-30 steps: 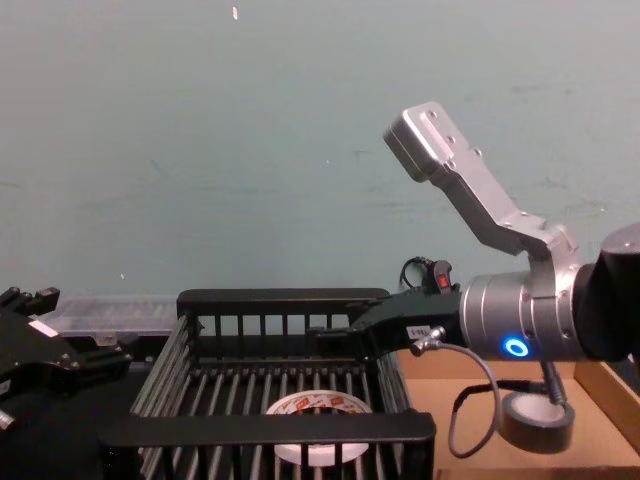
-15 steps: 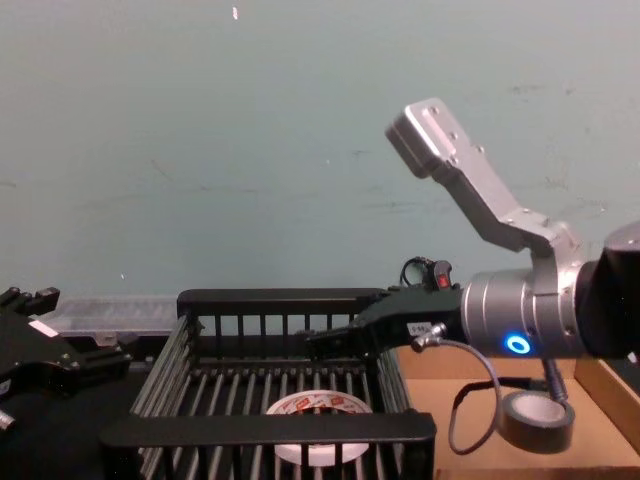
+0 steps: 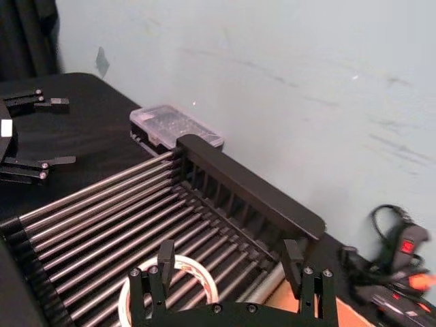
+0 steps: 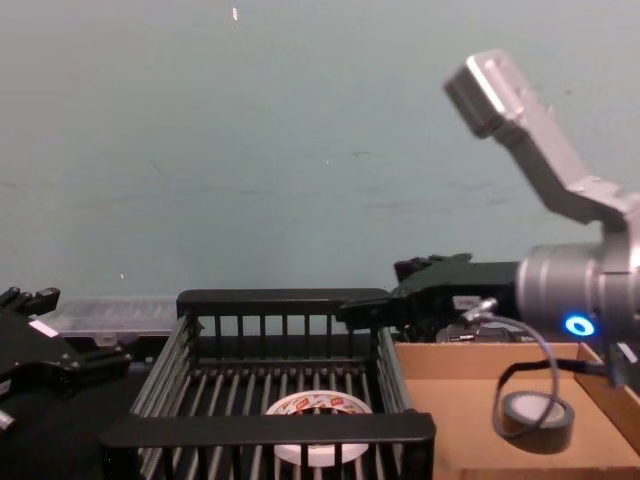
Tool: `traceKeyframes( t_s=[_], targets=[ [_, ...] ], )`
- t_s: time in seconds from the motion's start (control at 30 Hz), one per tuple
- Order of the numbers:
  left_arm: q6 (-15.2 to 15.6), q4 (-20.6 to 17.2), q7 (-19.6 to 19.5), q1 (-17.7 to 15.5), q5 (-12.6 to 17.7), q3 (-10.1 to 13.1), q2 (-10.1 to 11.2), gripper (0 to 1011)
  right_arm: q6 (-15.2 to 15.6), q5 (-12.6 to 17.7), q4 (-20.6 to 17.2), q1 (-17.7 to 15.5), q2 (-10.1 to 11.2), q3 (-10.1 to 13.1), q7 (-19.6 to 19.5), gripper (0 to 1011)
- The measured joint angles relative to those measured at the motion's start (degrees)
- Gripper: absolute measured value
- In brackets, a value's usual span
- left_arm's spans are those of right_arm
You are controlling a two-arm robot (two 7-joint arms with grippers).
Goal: Pick up the white tape and place it into the black box , Pick up the silver tape and place it into the brown box.
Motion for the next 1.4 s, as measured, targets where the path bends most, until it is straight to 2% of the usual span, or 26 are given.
traceKeyframes(
  t_s=[0.13,0.17,0.2,0.23,0.27,0.4,0.73,0.9,1.03,1.2,1.4],
  targets=[
    [0.0,0.0,0.0,0.0,0.0,0.0,0.0,1002,0.7,0.3,-4.1,-2.5,1.6,1.3,-1.0,1002],
    [0.0,0.0,0.0,0.0,0.0,0.0,0.0,1001,1.1,0.6,-6.3,-3.8,2.4,2.1,-1.4,1002],
    [0.0,0.0,0.0,0.0,0.0,0.0,0.0,1002,1.1,0.6,-6.3,-3.8,2.4,2.1,-1.4,1002],
    [0.0,0.0,0.0,0.0,0.0,0.0,0.0,1002,1.7,0.9,-9.2,-5.7,3.7,3.2,-1.9,1003],
    [0.0,0.0,0.0,0.0,0.0,0.0,0.0,1001,1.7,0.9,-9.2,-5.7,3.7,3.2,-1.9,1002],
    [0.0,0.0,0.0,0.0,0.0,0.0,0.0,1002,2.7,1.3,-14.0,-9.7,6.1,5.0,-2.7,1002],
    [0.0,0.0,0.0,0.0,0.0,0.0,0.0,1002,3.3,1.6,-19.9,-16.9,9.3,8.5,-4.6,1002],
    [0.0,0.0,0.0,0.0,0.0,0.0,0.0,1000,3.0,0.7,-21.1,-19.5,10.1,9.7,-5.7,1003],
    [0.0,0.0,0.0,0.0,0.0,0.0,0.0,1002,1.7,-1.5,-21.5,-21.1,10.4,10.1,-7.3,1003],
    [0.0,0.0,0.0,0.0,0.0,0.0,0.0,1001,-0.9,-5.5,-20.2,-22.1,10.2,9.6,-9.8,1002],
    [0.0,0.0,0.0,0.0,0.0,0.0,0.0,1002,-3.8,-10.6,-16.9,-22.0,9.2,8.6,-12.7,1002]
  ],
)
